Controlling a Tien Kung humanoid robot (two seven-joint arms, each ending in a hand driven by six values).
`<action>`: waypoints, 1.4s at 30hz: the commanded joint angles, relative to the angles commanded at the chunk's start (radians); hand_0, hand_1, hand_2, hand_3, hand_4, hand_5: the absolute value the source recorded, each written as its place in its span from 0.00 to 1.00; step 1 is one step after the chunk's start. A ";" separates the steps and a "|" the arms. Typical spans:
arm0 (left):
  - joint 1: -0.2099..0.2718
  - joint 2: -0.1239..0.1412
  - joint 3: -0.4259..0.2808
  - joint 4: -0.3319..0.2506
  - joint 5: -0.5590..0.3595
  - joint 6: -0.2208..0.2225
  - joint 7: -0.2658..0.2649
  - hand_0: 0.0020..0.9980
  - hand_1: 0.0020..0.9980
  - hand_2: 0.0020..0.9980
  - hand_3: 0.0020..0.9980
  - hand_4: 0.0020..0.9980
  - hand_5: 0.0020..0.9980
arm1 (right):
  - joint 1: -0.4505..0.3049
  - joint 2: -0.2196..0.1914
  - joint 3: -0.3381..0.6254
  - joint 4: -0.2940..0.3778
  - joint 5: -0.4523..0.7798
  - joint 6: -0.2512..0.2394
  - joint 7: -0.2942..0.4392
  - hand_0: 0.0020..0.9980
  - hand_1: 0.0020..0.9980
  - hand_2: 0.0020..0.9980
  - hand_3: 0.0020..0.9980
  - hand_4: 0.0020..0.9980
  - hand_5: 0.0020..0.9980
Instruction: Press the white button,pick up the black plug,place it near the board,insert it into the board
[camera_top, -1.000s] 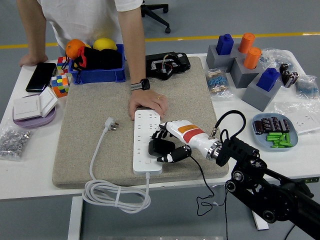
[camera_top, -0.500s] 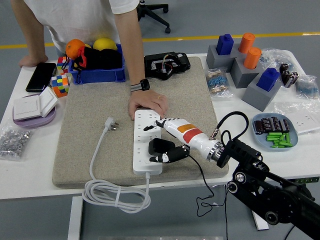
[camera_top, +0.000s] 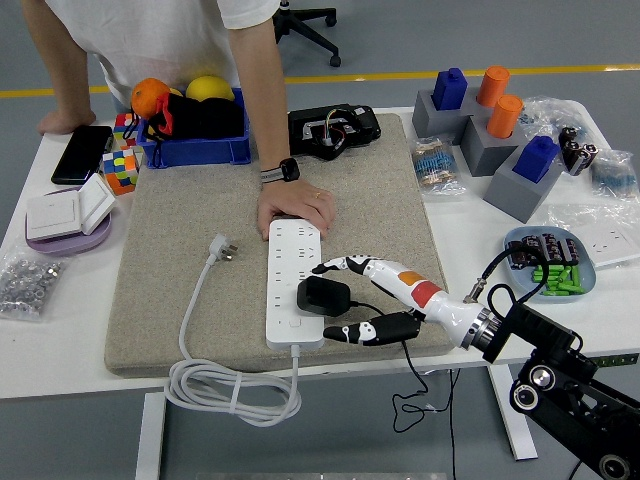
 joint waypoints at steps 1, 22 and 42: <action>0.000 -0.001 0.002 0.000 -0.002 0.000 0.000 0.47 0.50 0.50 0.59 0.57 0.26 | -0.002 0.001 -0.001 -0.007 0.001 0.001 -0.002 0.98 0.93 0.88 0.85 0.86 0.76; -0.006 -0.003 0.002 0.000 -0.017 0.003 -0.005 0.47 0.50 0.50 0.59 0.57 0.26 | 0.039 0.059 -0.059 -0.090 0.000 -0.002 -0.024 0.98 0.92 0.86 0.84 0.81 0.76; -0.007 -0.002 -0.001 0.000 -0.021 0.004 -0.005 0.47 0.50 0.50 0.59 0.57 0.26 | 0.115 0.102 -0.120 -0.143 -0.003 0.004 -0.039 0.97 0.91 0.86 0.83 0.80 0.75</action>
